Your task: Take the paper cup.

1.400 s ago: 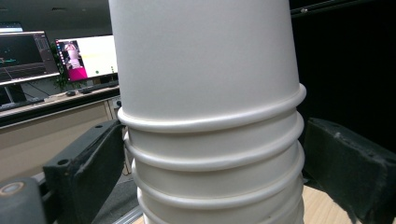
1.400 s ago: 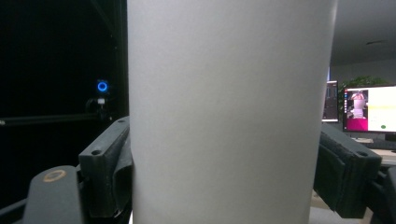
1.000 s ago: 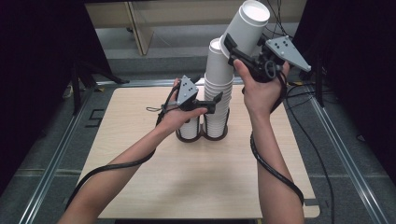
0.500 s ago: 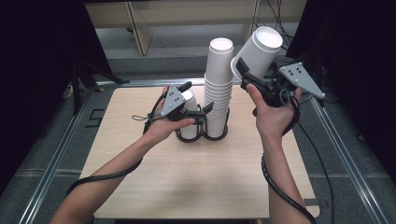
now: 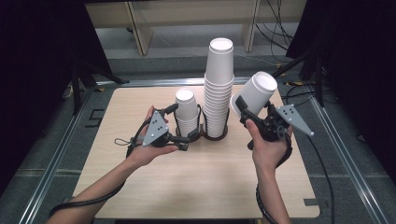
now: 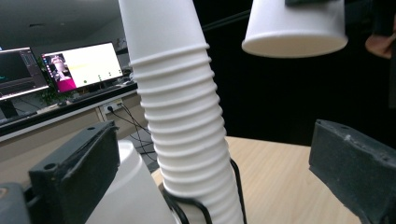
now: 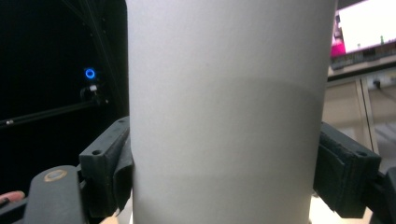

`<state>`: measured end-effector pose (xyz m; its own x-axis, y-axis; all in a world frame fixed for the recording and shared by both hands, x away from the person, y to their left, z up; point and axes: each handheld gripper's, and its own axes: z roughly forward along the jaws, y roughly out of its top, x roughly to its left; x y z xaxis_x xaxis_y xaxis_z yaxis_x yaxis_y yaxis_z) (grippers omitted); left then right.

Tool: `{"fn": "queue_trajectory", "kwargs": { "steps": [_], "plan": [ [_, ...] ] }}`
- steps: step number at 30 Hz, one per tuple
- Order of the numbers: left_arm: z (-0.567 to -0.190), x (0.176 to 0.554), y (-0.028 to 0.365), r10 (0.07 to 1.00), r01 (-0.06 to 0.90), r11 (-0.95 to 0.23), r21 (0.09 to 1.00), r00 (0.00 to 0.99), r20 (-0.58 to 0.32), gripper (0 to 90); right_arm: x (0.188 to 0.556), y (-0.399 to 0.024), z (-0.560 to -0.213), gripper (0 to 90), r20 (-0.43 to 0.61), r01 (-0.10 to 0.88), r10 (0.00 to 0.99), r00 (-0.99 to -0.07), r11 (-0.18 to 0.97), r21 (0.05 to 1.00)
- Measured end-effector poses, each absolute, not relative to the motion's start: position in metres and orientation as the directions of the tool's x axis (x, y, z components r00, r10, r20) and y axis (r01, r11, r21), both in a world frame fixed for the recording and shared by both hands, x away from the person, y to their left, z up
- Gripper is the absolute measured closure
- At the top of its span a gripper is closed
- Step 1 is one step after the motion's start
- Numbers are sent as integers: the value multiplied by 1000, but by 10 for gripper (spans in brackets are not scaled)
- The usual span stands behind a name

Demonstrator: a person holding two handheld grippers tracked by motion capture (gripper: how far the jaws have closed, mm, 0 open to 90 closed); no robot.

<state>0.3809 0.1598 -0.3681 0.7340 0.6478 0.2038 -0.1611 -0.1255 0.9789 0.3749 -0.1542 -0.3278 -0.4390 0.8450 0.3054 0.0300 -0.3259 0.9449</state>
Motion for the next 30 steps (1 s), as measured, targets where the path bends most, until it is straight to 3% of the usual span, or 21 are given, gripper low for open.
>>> {"fn": "queue_trajectory", "kwargs": {
  "steps": [14, 20, 30],
  "plan": [
    [-428, 348, 193, 685, -77, -145, 986, 711, 157, 15, 353, -143, -408, 187, 517, 216, 765, -383, -471, 856],
    [-440, 343, 203, 702, -48, -142, 989, 699, 135, 15, 347, -137, -425, 187, 599, 274, 703, -384, -532, 801],
    [-462, 339, 213, 720, 10, -121, 993, 690, 81, 14, 342, -121, -460, 188, 814, 452, 444, -375, -678, 579]
  ]
}}
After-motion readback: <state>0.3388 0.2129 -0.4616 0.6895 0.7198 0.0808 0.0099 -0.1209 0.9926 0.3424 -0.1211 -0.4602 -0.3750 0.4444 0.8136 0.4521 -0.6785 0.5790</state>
